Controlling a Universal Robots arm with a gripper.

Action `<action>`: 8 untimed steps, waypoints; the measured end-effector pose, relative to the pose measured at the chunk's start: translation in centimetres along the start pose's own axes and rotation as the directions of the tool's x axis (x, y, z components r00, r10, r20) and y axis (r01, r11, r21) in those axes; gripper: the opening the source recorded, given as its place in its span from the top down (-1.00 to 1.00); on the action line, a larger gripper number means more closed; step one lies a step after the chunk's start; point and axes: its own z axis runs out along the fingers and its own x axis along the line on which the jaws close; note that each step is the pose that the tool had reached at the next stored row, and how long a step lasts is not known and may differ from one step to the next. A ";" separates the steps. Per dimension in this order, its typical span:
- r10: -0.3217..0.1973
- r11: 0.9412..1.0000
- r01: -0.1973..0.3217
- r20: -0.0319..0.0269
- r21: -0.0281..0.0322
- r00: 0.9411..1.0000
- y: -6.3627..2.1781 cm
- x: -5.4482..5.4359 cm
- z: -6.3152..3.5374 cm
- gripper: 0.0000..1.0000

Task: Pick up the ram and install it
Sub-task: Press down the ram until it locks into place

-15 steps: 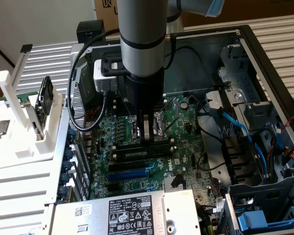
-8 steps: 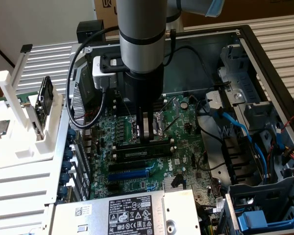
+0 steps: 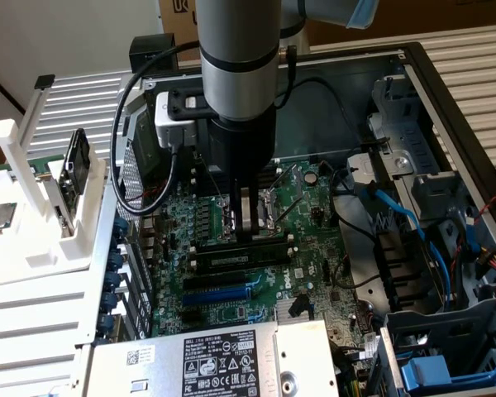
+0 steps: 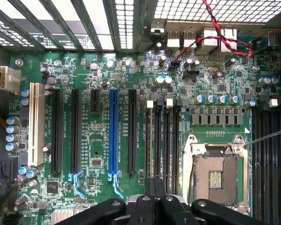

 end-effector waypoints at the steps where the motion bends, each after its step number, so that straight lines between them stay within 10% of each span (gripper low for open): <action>1: 0.003 1.000 -0.003 0.000 0.000 1.000 0.00 0.0 0.00 0.80; 8: 0.102 0.995 -0.102 0.004 0.005 0.995 0.00 0.0 0.00 0.80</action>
